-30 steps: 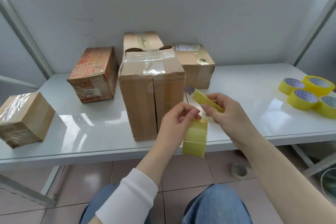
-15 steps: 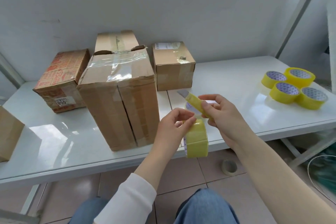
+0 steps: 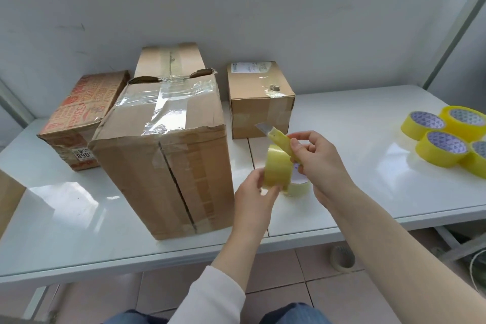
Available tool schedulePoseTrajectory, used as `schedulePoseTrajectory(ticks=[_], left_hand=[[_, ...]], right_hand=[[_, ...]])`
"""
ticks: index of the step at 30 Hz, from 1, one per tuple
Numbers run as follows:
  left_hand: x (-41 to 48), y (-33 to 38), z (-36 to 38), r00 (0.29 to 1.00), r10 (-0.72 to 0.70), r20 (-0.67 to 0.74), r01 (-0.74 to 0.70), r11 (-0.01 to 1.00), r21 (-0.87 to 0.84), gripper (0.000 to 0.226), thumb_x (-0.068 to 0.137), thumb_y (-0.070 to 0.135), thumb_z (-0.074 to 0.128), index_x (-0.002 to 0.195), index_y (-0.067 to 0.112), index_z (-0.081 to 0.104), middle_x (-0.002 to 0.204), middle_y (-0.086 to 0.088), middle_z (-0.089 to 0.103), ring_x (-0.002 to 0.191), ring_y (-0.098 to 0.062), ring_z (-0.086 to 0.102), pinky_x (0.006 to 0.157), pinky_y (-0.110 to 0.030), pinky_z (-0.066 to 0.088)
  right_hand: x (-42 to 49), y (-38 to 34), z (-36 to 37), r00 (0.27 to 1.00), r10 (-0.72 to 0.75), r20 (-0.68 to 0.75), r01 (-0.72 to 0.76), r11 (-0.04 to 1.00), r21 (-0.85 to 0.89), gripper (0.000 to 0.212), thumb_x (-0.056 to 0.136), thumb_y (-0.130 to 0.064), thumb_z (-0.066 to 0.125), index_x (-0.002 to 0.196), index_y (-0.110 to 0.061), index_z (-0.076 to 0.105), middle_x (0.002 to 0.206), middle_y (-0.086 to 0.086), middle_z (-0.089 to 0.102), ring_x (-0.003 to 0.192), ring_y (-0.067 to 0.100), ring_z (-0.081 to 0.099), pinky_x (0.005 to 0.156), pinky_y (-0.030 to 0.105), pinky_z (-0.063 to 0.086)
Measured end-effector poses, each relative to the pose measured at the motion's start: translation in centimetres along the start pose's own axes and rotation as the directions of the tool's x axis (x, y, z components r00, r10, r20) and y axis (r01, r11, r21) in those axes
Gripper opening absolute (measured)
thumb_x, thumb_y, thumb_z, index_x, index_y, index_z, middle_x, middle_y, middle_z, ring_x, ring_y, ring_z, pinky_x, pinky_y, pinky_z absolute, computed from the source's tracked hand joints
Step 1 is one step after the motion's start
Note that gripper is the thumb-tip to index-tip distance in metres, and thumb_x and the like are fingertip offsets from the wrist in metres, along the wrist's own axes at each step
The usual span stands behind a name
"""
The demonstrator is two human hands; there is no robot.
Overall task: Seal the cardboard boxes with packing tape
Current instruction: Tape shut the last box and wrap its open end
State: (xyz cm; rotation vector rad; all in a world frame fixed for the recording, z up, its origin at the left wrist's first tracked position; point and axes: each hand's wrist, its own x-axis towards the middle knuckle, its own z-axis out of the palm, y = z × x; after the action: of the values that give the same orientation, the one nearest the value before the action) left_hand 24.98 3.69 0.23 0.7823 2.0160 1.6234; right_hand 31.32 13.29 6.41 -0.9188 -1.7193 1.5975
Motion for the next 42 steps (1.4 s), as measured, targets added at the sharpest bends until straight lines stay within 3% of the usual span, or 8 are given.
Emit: schedulePoseTrajectory(ticks=[4, 10, 15, 23, 28, 32, 35, 42], left_hand=[[0.7, -1.2, -0.1, 0.984, 0.176, -0.028, -0.17, 0.974, 0.15, 0.017, 0.087, 0.003, 0.063, 0.099, 0.015, 0.065, 0.091, 0.005, 0.065, 0.08, 0.002, 0.054, 0.074, -0.008, 0.039], [2.1, -3.5, 0.7, 0.918, 0.37, 0.144, -0.383, 0.73, 0.566, 0.029, 0.082, -0.001, 0.054, 0.106, 0.009, 0.067, 0.092, -0.01, 0.066, 0.089, -0.031, 0.056, 0.081, -0.035, 0.043], [1.4, -3.9, -0.3, 0.821, 0.513, 0.25, -0.541, 0.559, 0.629, 0.061, 0.052, -0.013, 0.076, 0.108, 0.007, 0.064, 0.079, -0.005, 0.067, 0.071, -0.025, 0.065, 0.066, -0.031, 0.056], [-4.1, 7.6, -9.9, 0.425, 0.884, 0.193, -0.758, 0.231, 0.61, 0.015, 0.087, 0.013, 0.057, 0.091, 0.012, 0.071, 0.078, 0.002, 0.066, 0.073, -0.017, 0.059, 0.062, -0.024, 0.048], [0.6, 11.3, -20.0, 0.797, 0.492, -0.35, -0.245, 0.793, 0.558, 0.035, 0.094, 0.03, 0.053, 0.126, 0.016, 0.055, 0.121, 0.0, 0.059, 0.114, -0.019, 0.052, 0.098, -0.031, 0.039], [2.4, 9.3, -22.3, 0.971, -0.204, -0.128, 0.223, 0.961, 0.163, 0.062, 0.096, 0.046, 0.046, 0.144, 0.009, 0.035, 0.143, -0.004, 0.042, 0.124, -0.024, 0.045, 0.094, -0.034, 0.039], [0.9, 8.2, -22.0, 0.989, -0.115, -0.092, 0.115, 0.993, 0.002, 0.041, 0.097, 0.029, 0.051, 0.133, 0.01, 0.048, 0.125, -0.006, 0.058, 0.102, -0.018, 0.057, 0.08, -0.028, 0.045], [-5.5, 5.7, -21.1, 0.952, 0.219, -0.215, -0.262, 0.946, -0.193, 0.063, 0.088, 0.0, 0.06, 0.142, 0.018, 0.033, 0.128, 0.011, 0.049, 0.122, -0.008, 0.048, 0.088, -0.016, 0.05]], right_hand=[[2.3, 2.1, -0.6, 0.996, -0.062, -0.071, 0.043, 0.969, -0.245, 0.015, 0.092, -0.02, 0.056, 0.08, -0.028, 0.062, 0.076, -0.003, 0.065, 0.086, 0.023, 0.062, 0.077, 0.035, 0.05], [4.6, 5.8, -1.4, 0.992, -0.121, -0.043, 0.035, 0.582, -0.813, 0.025, 0.093, -0.033, 0.05, 0.106, -0.024, 0.07, 0.114, 0.006, 0.059, 0.116, 0.031, 0.035, 0.085, 0.026, 0.028], [4.0, 5.7, -1.9, 0.981, -0.191, -0.029, 0.104, 0.652, -0.751, 0.027, 0.095, -0.022, 0.046, 0.109, -0.018, 0.069, 0.118, 0.005, 0.064, 0.119, 0.031, 0.044, 0.083, 0.024, 0.02], [-2.4, -5.1, 3.3, 0.974, -0.228, -0.001, 0.213, 0.912, -0.351, 0.027, 0.095, -0.03, 0.049, 0.109, -0.015, 0.067, 0.105, 0.001, 0.067, 0.097, 0.014, 0.057, 0.08, 0.022, 0.038], [-3.2, -9.4, 8.6, 0.985, -0.101, 0.138, 0.14, 0.94, -0.31, 0.044, 0.097, -0.041, 0.041, 0.103, -0.005, 0.066, 0.091, 0.002, 0.064, 0.097, 0.023, 0.055, 0.084, 0.032, 0.041], [-2.4, -8.9, 10.0, 0.985, 0.005, 0.172, 0.048, 0.953, -0.3, 0.041, 0.095, -0.031, 0.045, 0.102, 0.005, 0.062, 0.098, 0.023, 0.063, 0.078, 0.02, 0.049, 0.071, 0.031, 0.041], [-3.9, -8.4, 9.3, 0.982, -0.068, 0.176, 0.117, 0.951, -0.287, 0.027, 0.095, -0.023, 0.049, 0.11, -0.007, 0.064, 0.1, 0.008, 0.066, 0.084, 0.016, 0.056, 0.078, 0.032, 0.046], [-9.5, -5.1, 7.4, 0.94, -0.307, 0.149, 0.312, 0.95, -0.017, 0.054, 0.088, -0.003, 0.059, 0.137, -0.02, 0.042, 0.125, -0.006, 0.055, 0.112, 0.009, 0.056, 0.094, 0.026, 0.048]])
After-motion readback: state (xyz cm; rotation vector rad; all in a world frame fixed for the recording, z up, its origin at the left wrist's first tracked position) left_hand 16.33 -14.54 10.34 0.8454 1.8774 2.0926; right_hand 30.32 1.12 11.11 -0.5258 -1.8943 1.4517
